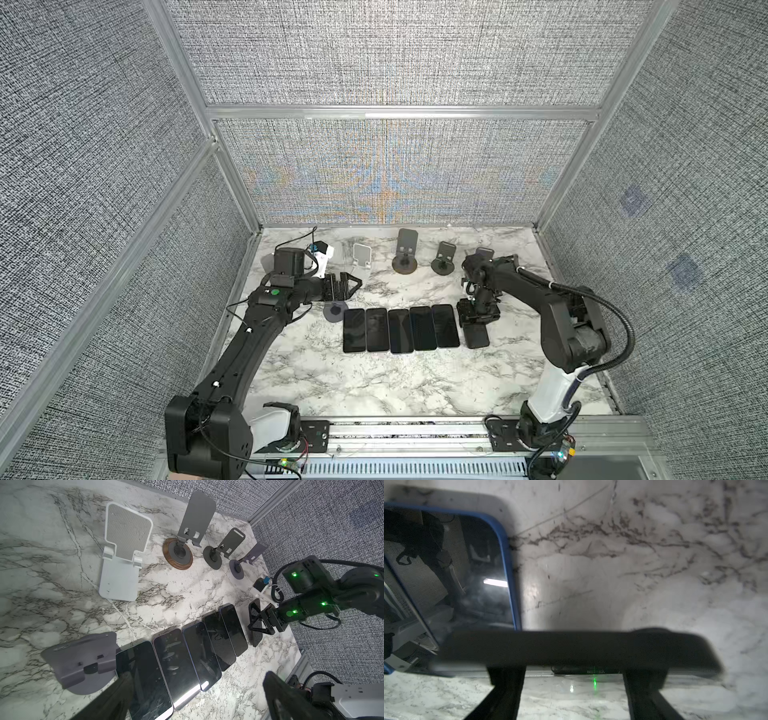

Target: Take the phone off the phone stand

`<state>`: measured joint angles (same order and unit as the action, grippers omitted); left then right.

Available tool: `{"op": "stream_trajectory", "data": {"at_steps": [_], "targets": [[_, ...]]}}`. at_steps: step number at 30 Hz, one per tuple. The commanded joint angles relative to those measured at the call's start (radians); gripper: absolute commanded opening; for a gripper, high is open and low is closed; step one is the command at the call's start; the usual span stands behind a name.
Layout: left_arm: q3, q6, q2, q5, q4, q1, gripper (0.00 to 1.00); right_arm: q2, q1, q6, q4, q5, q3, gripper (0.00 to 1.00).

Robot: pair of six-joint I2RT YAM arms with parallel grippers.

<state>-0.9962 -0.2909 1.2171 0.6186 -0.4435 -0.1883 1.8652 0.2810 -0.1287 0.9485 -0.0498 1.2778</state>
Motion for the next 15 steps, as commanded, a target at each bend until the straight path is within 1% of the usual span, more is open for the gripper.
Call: {"op": "stream_trajectory", "data": {"at_steps": [1,5,15], "targets": [[-0.001,0.016,-0.007,-0.011,-0.004,0.001,0.99,0.023,-0.005,0.007,-0.021,-0.036,0.011,0.54],[-0.002,0.015,-0.007,-0.006,-0.004,0.0,0.99,0.033,-0.018,0.008,-0.039,-0.065,0.012,0.55],[-0.002,0.015,-0.007,-0.008,-0.006,0.001,0.99,0.057,-0.04,-0.011,-0.065,-0.104,-0.005,0.63]]}}
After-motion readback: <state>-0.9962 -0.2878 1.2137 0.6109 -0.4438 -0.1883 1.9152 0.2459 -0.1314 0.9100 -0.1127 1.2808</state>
